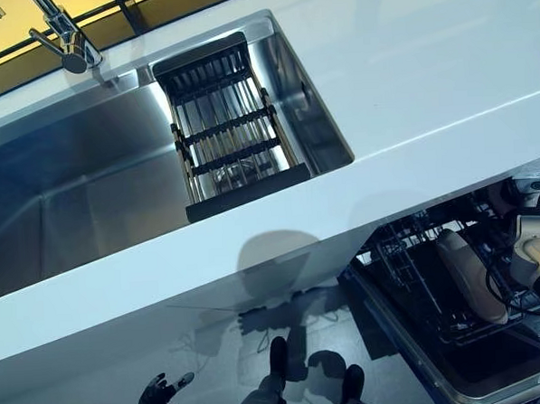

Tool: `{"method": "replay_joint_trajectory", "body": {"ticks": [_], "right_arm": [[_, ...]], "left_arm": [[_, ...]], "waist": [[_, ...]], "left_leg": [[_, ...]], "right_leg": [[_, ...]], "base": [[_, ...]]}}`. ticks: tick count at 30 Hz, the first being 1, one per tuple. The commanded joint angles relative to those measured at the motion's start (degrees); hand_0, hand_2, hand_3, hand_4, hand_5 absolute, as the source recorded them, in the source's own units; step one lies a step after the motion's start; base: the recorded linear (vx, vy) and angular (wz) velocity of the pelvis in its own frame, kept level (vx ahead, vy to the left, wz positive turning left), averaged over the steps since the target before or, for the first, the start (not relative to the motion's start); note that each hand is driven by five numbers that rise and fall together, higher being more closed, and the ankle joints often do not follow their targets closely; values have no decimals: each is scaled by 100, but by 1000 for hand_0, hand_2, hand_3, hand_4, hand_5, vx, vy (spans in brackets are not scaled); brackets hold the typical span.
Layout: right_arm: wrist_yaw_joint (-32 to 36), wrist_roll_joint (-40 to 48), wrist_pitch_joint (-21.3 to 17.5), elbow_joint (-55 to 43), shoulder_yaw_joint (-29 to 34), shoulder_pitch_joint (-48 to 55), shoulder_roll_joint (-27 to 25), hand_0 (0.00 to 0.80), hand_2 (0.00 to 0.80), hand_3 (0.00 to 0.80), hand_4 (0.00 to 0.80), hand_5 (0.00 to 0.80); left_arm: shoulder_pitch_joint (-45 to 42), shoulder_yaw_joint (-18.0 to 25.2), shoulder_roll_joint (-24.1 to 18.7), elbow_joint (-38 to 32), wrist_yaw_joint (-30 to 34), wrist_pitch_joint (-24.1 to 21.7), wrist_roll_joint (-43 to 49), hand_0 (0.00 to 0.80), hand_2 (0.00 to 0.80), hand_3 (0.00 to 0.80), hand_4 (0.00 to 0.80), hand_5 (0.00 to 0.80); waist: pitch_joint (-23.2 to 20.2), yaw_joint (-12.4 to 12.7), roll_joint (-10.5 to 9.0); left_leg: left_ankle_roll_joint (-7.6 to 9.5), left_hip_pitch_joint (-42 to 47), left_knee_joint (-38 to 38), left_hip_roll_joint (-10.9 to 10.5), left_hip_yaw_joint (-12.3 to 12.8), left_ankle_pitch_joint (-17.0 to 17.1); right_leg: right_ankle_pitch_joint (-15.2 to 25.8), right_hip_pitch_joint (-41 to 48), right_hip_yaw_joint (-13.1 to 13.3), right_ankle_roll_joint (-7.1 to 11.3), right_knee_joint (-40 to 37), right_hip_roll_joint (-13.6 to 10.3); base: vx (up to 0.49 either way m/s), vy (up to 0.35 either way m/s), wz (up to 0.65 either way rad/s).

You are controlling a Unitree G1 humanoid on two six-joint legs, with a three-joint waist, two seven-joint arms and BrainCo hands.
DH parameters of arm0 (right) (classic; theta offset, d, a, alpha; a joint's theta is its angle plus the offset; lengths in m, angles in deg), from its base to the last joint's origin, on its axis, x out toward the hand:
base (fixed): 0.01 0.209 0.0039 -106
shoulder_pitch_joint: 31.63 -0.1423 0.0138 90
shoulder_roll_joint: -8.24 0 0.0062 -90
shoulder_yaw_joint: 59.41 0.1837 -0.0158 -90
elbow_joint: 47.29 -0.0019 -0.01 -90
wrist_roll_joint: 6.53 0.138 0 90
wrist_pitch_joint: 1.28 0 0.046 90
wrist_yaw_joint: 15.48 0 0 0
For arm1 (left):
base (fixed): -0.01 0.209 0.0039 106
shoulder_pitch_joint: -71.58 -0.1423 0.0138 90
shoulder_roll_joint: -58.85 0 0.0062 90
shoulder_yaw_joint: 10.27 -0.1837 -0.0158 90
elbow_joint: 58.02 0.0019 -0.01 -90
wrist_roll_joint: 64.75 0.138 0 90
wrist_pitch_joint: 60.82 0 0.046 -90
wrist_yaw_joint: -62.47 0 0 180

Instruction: Take plates into dishwasher

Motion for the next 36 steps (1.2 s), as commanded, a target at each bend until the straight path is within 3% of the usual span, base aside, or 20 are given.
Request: {"method": "replay_joint_trajectory", "body": {"ticks": [1, 18, 19, 20, 29, 36], "right_arm": [[26, 325, -4, 407, -535, -892, -155, 800, 800, 800, 800, 800], [278, 1290, -302, 687, -2, -663, 285, 791, 791, 791, 791, 791], [202, 1410, -373, 642, 74, -613, 287, 467, 467, 467, 467, 467], [164, 1411, -377, 607, 111, -584, 292, 0, 0, 0, 0, 0], [-67, 1575, -446, 54, 599, -58, 235, 0, 0, 0, 0, 0], [-25, 1767, -149, -738, 1077, 407, 58, 0, 0, 0, 0, 0]], "left_arm": [[43, -26, -121, -85, -142, -104, -258, 0, 0, 0, 0, 0], [30, -1, -101, -233, -127, 24, -140, 0, 0, 0, 0, 0], [13, 6, -101, -230, -123, 20, -118, 0, 0, 0, 0, 0], [-1, 19, -101, -225, -114, 14, -101, 0, 0, 0, 0, 0], [-115, 158, -115, -282, -230, 116, 198, 0, 0, 0, 0, 0], [-184, 390, -171, -368, -402, 348, 463, 0, 0, 0, 0, 0]], "waist": [[128, 97, -123], [95, 115, -165], [69, 107, -190], [58, 104, -204], [-134, 23, -410], [-382, -97, -656]], "left_leg": [[164, -97, 84, -357, -122, -341], [172, 81, 49, -345, -35, -380], [170, 120, 44, -339, -23, -387], [168, 141, 43, -332, -16, -391], [174, 398, 46, -265, 68, -485], [179, 703, 84, -200, 178, -624]], "right_leg": [[638, -251, 16, 324, -252, -4], [655, -120, 1, 327, -262, -34], [661, -84, 5, 332, -274, -32], [664, -67, 10, 334, -277, -29], [678, 169, 72, 374, -329, -2], [729, 461, 204, 451, -439, 15]], "base": [[-17, 36, -1], [0, 8, 0], [0, 0, 0], [0, 0, 0], [28, 15, 0], [56, 34, -4]]}}
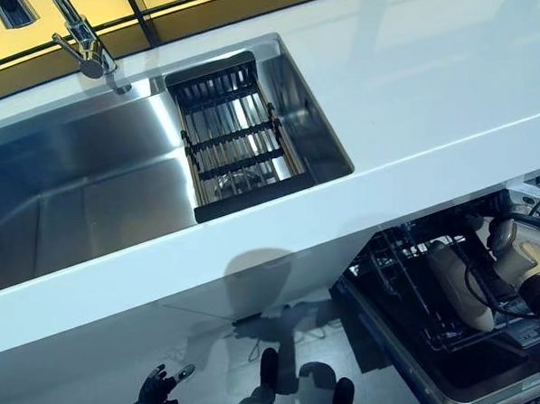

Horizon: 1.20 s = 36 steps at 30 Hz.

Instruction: Take plates into dishwasher

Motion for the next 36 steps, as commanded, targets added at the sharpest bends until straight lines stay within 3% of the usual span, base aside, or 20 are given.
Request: {"method": "replay_joint_trajectory", "body": {"ticks": [1, 17, 26, 36], "right_arm": [[-268, 45, 173, -322, 64, -108, -424, 0, 0, 0, 0, 0], [319, 24, 558, -779, 1197, 1103, -687, 0, 0, 0, 0, 0], [317, -57, 512, -747, 1593, 1549, -814, 0, 0, 0, 0, 0], [224, 32, 493, -884, 2035, 1969, -954, 0, 0, 0, 0, 0]], "left_arm": [[-186, 279, -129, 49, -178, 42, 335, 0, 0, 0, 0, 0], [-584, 675, -177, 288, -215, 313, 1100, 0, 0, 0, 0, 0], [-650, 724, -194, 397, -118, 309, 1246, 0, 0, 0, 0, 0], [-662, 788, -82, 570, -214, 335, 1349, 0, 0, 0, 0, 0]], "waist": [[-425, -72, -301], [-1162, -187, -941], [-1303, -242, -1062], [-1406, -320, -1060]], "left_leg": [[180, 95, 242, -216, 80, -626], [215, 752, 339, -51, 270, -979], [234, 927, 398, -6, 357, -1108], [245, 1030, 389, 33, 441, -1160]], "right_leg": [[660, -137, 135, 450, -229, -26], [740, 539, 411, 578, -511, 49], [754, 697, 489, 620, -559, 49], [717, 814, 486, 610, -609, 30]], "base": [[110, 19, -15], [103, -8, -8], [35, -11, -7], [-3, 7, -1]]}}
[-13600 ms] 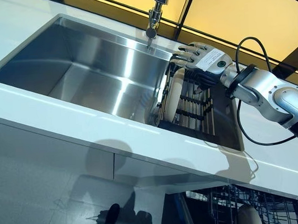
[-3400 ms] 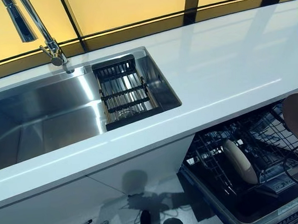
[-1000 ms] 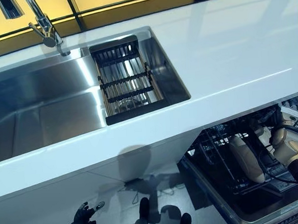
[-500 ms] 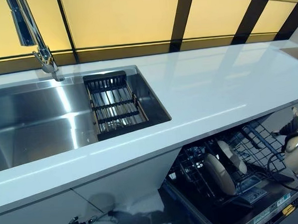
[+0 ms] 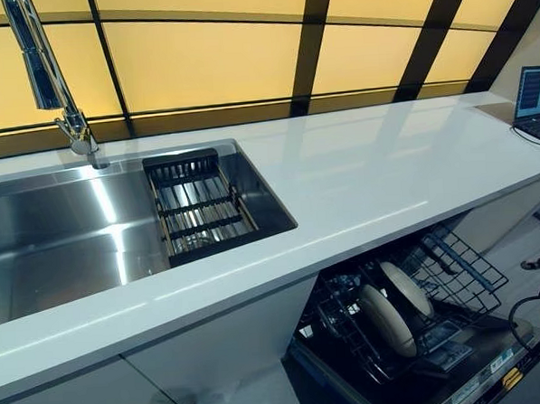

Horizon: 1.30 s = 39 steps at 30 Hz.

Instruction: Take plates into dishwasher

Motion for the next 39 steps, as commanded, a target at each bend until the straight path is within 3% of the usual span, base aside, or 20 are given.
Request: {"method": "replay_joint_trajectory", "body": {"ticks": [1, 8, 10, 13, 15, 18, 20, 22, 24, 26, 27, 28, 29, 30, 31, 32, 33, 34, 37, 39], "right_arm": [[-180, -79, -22, -251, 61, -107, -669, 0, 0, 0, 0, 0], [-192, -76, -69, -275, 509, 287, -866, 0, 0, 0, 0, 0], [-83, -133, -61, -209, 666, 407, -974, 0, 0, 0, 0, 0], [23, -224, -45, -202, 846, 642, -1069, 0, 0, 0, 0, 0], [153, -224, -24, -245, 945, 737, -1075, 0, 0, 0, 0, 0], [284, -272, 16, -235, 1008, 721, -1055, 0, 0, 0, 0, 0], [421, -253, 149, -265, 1074, 749, -974, 0, 0, 0, 0, 0], [527, -275, 265, -401, 1158, 864, -823, 0, 0, 0, 0, 0], [641, -211, 376, -474, 1145, 944, -620, 0, 0, 0, 0, 0], [655, -177, 413, -407, 1022, 868, -492, 0, 0, 0, 0, 0], [628, -79, 454, -336, 864, 729, -327, 0, 0, 0, 0, 0], [612, -51, 477, -291, 779, 635, -259, 0, 0, 0, 0, 0], [607, -47, 476, -282, 769, 619, -255, 0, 0, 0, 0, 0], [464, 209, 606, -194, 597, 486, -96, 0, 0, 0, 0, 0], [423, 264, 620, -170, 566, 454, -62, 0, 0, 0, 0, 0], [303, 537, 735, -83, 415, 339, 41, 0, 0, 0, 0, 0], [233, 691, 748, -13, 355, 310, 66, 0, 0, 0, 0, 0], [96, 897, 802, 43, 347, 448, 187, 0, 0, 0, 0, 0], [154, 1199, 931, 9, 648, 1075, 446, 0, 0, 0, 0, 0], [90, 1597, 451, 774, 653, 1072, 494, 0, 0, 0, 0, 0]], "left_arm": [[50, 239, 12, 235, -120, -51, 258, 0, 0, 0, 0, 0], [55, 304, -2, 561, -89, 356, 833, 0, 0, 0, 0, 0], [96, 129, -109, 822, 220, 345, 1870, 0, 0, 0, 0, 0], [249, -128, -251, 1031, 564, 712, 2313, 0, 0, 0, 0, 0], [371, -280, -355, 1237, 782, 875, 2452, 0, 0, 0, 0, 0], [478, -380, -412, 1331, 815, 1025, 2425, 0, 0, 0, 0, 0], [584, -347, -467, 1465, 694, 1125, 2202, 0, 0, 0, 0, 0], [609, -184, -528, 1559, 683, 1179, 2002, 0, 0, 0, 0, 0], [606, 53, -649, 1662, 835, 1229, 1917, 0, 0, 0, 0, 0], [643, 134, -726, 1691, 909, 1255, 1913, 0, 0, 0, 0, 0], [747, 199, -834, 1686, 936, 1302, 1853, 0, 0, 0, 0, 0], [852, 221, -907, 1659, 906, 1344, 1803, 0, 0, 0, 0, 0], [856, 224, -911, 1659, 905, 1346, 1801, 0, 0, 0, 0, 0], [1294, 187, -1188, 1636, 856, 1455, 1759, 0, 0, 0, 0, 0], [1380, 172, -1245, 1644, 852, 1478, 1736, 0, 0, 0, 0, 0], [1809, 61, -1480, 1691, 754, 1522, 1610, 0, 0, 0, 0, 0], [1971, 58, -1547, 1677, 743, 1574, 1642, 0, 0, 0, 0, 0], [2094, 67, -1513, 1653, 613, 1567, 1633, 0, 0, 0, 0, 0], [1828, 156, -1283, 1497, 419, 1444, 1195, 0, 0, 0, 0, 0], [1836, 26, -940, 1476, 330, 1195, 1181, 0, 0, 0, 0, 0]], "waist": [[-237, 140, -140], [-310, 79, -94], [-339, -3, -42], [-342, -177, 41], [-323, -322, 94], [-290, -456, 190], [-323, -417, 282], [-382, -299, 306], [-438, -77, 257], [-434, 9, 226], [-364, 88, 175], [-293, 123, 147], [-290, 114, 153], [-63, 159, 17], [-28, 150, 15], [163, 127, -40], [240, 138, -33], [288, 203, -64], [204, 182, -37], [203, 265, 14]], "left_leg": [[315, 32, 425, -47, 27, -803], [315, 46, 477, -67, 56, -832], [313, 60, 576, -72, 116, -881], [329, 78, 737, -124, 190, -978], [279, 151, 741, -169, 225, -997], [293, 185, 714, -129, 213, -1003], [357, -68, 818, -51, 128, -927], [353, -337, 948, 10, 44, -861], [276, -619, 1133, 98, -161, -841], [200, -684, 1248, 216, -190, -901], [67, -783, 1458, 459, -160, -991], [-13, -901, 1658, 642, -171, -1043], [-17, -920, 1691, 653, -182, -1059], [-228, -1396, 2313, 1145, -335, -1109], [-266, -1512, 2457, 1237, -393, -1141], [-371, -1925, 2841, 1588, -598, -1139], [-403, -2099, 2977, 1752, -674, -1107], [-486, -2243, 3009, 1881, -680, -990], [-586, -2004, 2324, 1702, -688, -489], [-699, -2005, 1742, 1540, -691, -55]], "right_leg": [[552, -247, 87, 591, 51, -99], [524, -209, 53, 576, 38, -147], [525, -229, 63, 587, 78, -199], [662, -316, 184, 669, 45, -270], [1042, -529, 248, 830, -138, -324], [1076, -809, 420, 858, 27, -321], [783, -833, 487, 785, 511, -501], [823, -775, 449, 764, 817, -782], [1283, -665, 417, 837, 834, -1271], [1522, -609, 312, 900, 711, -1523], [1797, -635, 144, 1003, 627, -1860], [1842, -639, 56, 1040, 581, -1988], [1842, -636, 46, 1037, 579, -1977], [1773, -726, 11, 1046, 533, -2112], [1743, -748, 1, 1036, 548, -2086], [1369, -838, 121, 1000, 899, -1932], [963, -830, 97, 997, 1067, -1765], [646, -622, -125, 1015, 1123, -1633], [477, -525, -180, 1037, 1203, -1419], [434, -368, -328, 1011, 827, -1325]], "base": [[-40, 44, -2], [-64, 69, -2], [-75, 151, -3], [-32, 147, -12], [-34, 68, -13], [-138, 1, -25], [-325, -126, -35], [-296, -221, -47], [-260, -384, -24], [-210, -456, -46], [-260, -657, -80], [-199, -517, -75], [-252, -785, -68], [-218, -664, -28], [-365, -1091, 13], [-224, -638, 64], [-209, -779, 86], [-42, -402, 79], [-31, -265, 77], [-219, -165, 32]]}}
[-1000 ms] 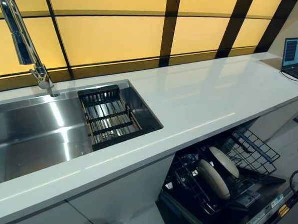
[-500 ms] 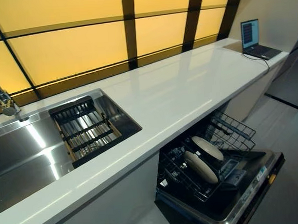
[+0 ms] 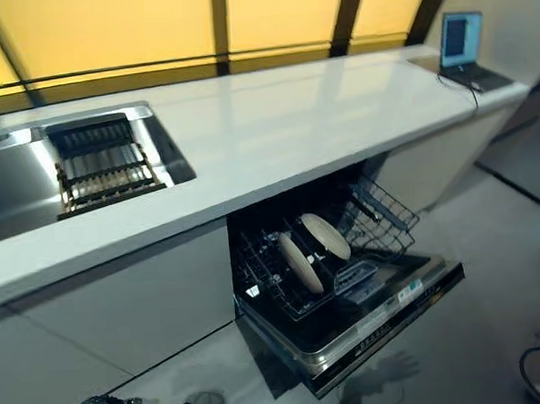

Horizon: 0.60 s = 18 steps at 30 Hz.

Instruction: Take plates into dishwasher

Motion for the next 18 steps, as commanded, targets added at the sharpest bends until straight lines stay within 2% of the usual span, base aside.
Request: {"method": "replay_joint_trajectory", "body": {"ticks": [1, 3, 5, 6, 7, 8, 9, 10, 11, 12, 14, 15, 17, 18], "right_arm": [[-380, 794, -590, 1062, 68, -584, 57, 0, 0, 0, 0, 0], [-483, 1277, -669, 1312, -12, -825, 137, 0, 0, 0, 0, 0], [-613, 1925, -713, 1385, 8, -930, 277, 0, 0, 0, 0, 0], [-546, 2790, -939, 1467, 127, -914, 419, 0, 0, 0, 0, 0], [-505, 3222, -1078, 1512, 188, -894, 476, 0, 0, 0, 0, 0], [-405, 3400, -1198, 1555, 251, -876, 541, 0, 0, 0, 0, 0], [-286, 3905, -1477, 1740, 447, -832, 770, 0, 0, 0, 0, 0], [-249, 3973, -1515, 1773, 471, -828, 793, 0, 0, 0, 0, 0], [-74, 4262, -1823, 1988, 638, -724, 1086, 0, 0, 0, 0, 0], [-24, 4284, -1874, 2018, 654, -710, 1123, 0, 0, 0, 0, 0], [214, 4664, -2276, 2131, 891, -443, 1479, 0, 0, 0, 0, 0], [341, 4908, -2435, 2232, 1035, -308, 1668, 0, 0, 0, 0, 0], [493, 4840, -2658, 2468, 1043, -303, 1819, 0, 0, 0, 0, 0], [569, 4829, -2802, 2674, 1000, -350, 1865, 0, 0, 0, 0, 0]], "left_arm": [[271, -91, -63, 187, -402, -297, -202, 0, 0, 0, 0, 0], [341, -187, -7, 281, -435, -268, -312, 0, 0, 0, 0, 0], [309, -206, -19, 382, -389, -285, -344, 0, 0, 0, 0, 0], [181, -143, -6, 485, -332, -298, -468, 0, 0, 0, 0, 0], [91, -92, 17, 527, -356, -325, -587, 0, 0, 0, 0, 0], [-11, -32, 60, 560, -367, -369, -649, 0, 0, 0, 0, 0], [-414, 230, 217, 658, -407, -585, -798, 0, 0, 0, 0, 0], [-460, 262, 240, 666, -409, -605, -815, 0, 0, 0, 0, 0], [-756, 511, 383, 705, -389, -749, -770, 0, 0, 0, 0, 0], [-783, 537, 400, 708, -387, -755, -765, 0, 0, 0, 0, 0], [-855, 640, 506, 752, -398, -839, -619, 0, 0, 0, 0, 0], [-815, 606, 558, 777, -385, -866, -642, 0, 0, 0, 0, 0], [-792, 563, 705, 773, -411, -905, -766, 0, 0, 0, 0, 0], [-797, 495, 859, 728, -441, -965, -861, 0, 0, 0, 0, 0]], "waist": [[75, 295, -247], [129, 356, -165], [166, 414, -33], [218, 478, 104], [231, 507, 164], [235, 537, 222], [216, 598, 395], [203, 608, 431], [191, 630, 499], [185, 638, 521], [244, 497, 482], [223, 371, 433], [152, 292, 302], [99, 225, 169]], "left_leg": [[-396, -236, 47, -286, -15, 55], [-404, -241, -147, -356, 10, 163], [-387, -326, -272, -426, -81, 290], [-367, -361, -320, -556, -311, 351], [-367, -349, -375, -603, -397, 388], [-376, -318, -470, -620, -446, 443], [-397, -190, -772, -580, -425, 608], [-398, -188, -812, -555, -416, 647], [-405, -35, -1201, -539, -176, 746], [-398, -36, -1222, -527, -148, 762], [-301, -6, -1030, -570, 537, 691], [-207, 14, -564, -569, 934, 535], [-45, 194, -7, -770, 917, 60], [96, 394, 630, -1024, 808, -557]], "right_leg": [[1380, 436, 415, 389, -1230, -630], [1236, 460, 334, 349, -1189, -587], [898, 361, 303, 257, -846, -495], [581, 273, 347, 151, -517, -380], [474, 264, 369, 94, -430, -326], [368, 283, 377, 29, -374, -263], [103, 316, 374, -151, -212, -46], [109, 307, 372, -171, -216, 2], [-24, 415, 327, -312, -210, 234], [2, 424, 322, -325, -239, 280], [22, 637, 190, -417, -363, 420], [140, 688, 4, -465, -547, 401], [381, 611, -63, -481, -785, 234], [637, 511, -103, -490, -955, 26]], "base": [[-222, -120, 25], [-215, -135, 21], [-154, -147, 18], [-41, -113, 24], [-4, -91, 27], [88, -92, 23], [84, -76, 15], [126, -216, 15], [51, -176, 9], [57, -253, 32], [-71, -234, 60], [-160, -223, 84], [-182, -122, 101], [-142, -50, 57]]}}
